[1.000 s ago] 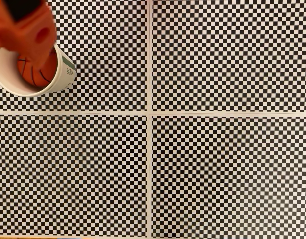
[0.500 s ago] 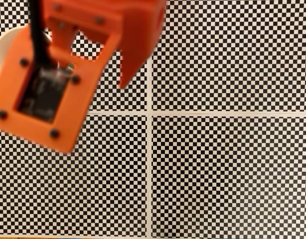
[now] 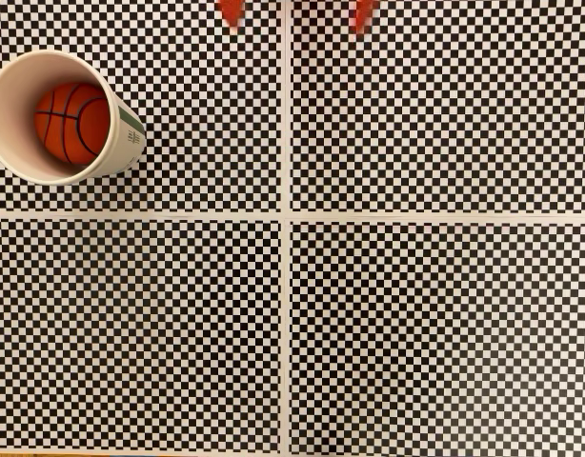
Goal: Grasp basketball and place into cup.
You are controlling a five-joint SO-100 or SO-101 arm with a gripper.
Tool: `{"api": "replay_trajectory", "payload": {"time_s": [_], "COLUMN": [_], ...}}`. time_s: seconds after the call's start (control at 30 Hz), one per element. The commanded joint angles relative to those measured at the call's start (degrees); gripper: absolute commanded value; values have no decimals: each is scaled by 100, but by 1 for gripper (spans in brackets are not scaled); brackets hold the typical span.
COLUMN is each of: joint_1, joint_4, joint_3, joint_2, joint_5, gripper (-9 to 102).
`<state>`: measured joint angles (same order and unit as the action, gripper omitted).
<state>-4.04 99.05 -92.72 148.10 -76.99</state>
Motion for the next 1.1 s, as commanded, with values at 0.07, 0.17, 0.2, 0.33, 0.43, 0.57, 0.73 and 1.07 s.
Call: {"api": "replay_trajectory", "payload": {"time_s": [0.07,0.17,0.2,0.33,0.43,0.57,0.73,1.07], "joint_1": [18,9,9,18,114,123,105,360], "joint_4": [-132,-220,-237,-396,-527,-896,-1433,-1705], "joint_3": [-835,-1362,-1521,-2294,-2725,-3234,-3999,-4544], "joint_2": [844,1424,1617,2470,2839,3217,3814,4034], "joint_5": [-132,-185,-176,-211,-334,-290,-352,-439], "gripper": [25,24,24,24,23,22,22,7]}}
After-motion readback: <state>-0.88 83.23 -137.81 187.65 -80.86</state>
